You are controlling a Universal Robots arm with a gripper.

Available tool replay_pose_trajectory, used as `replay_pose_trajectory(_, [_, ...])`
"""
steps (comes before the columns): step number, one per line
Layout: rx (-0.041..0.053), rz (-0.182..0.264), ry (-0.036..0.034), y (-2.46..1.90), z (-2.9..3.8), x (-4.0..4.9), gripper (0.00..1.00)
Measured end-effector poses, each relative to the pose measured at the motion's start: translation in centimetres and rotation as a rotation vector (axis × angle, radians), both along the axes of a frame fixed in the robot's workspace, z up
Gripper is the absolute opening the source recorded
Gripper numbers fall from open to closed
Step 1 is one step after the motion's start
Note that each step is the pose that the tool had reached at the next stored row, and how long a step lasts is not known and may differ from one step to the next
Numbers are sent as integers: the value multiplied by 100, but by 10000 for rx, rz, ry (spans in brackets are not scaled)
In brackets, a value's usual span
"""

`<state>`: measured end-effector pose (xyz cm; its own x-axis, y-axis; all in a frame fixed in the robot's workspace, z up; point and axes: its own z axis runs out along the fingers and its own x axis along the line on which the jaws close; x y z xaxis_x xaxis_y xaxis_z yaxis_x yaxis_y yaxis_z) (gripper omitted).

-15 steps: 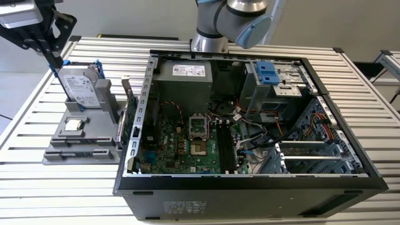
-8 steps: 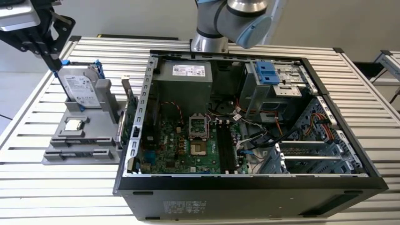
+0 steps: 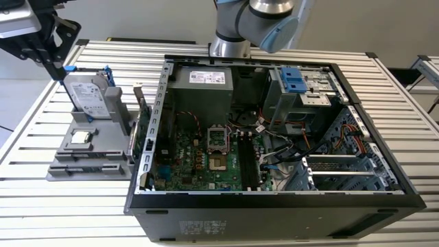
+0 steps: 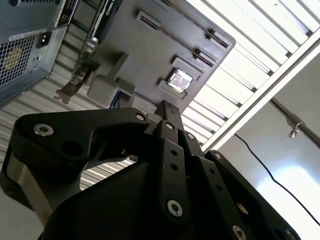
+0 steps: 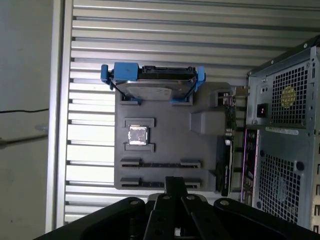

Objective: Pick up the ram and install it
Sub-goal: 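Reach for the ram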

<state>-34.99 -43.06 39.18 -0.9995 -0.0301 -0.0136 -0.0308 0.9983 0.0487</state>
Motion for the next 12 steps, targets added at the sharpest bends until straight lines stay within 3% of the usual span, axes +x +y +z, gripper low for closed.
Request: replay_pose_trajectory(12, [0, -25, 0, -125, 0, 0, 0])
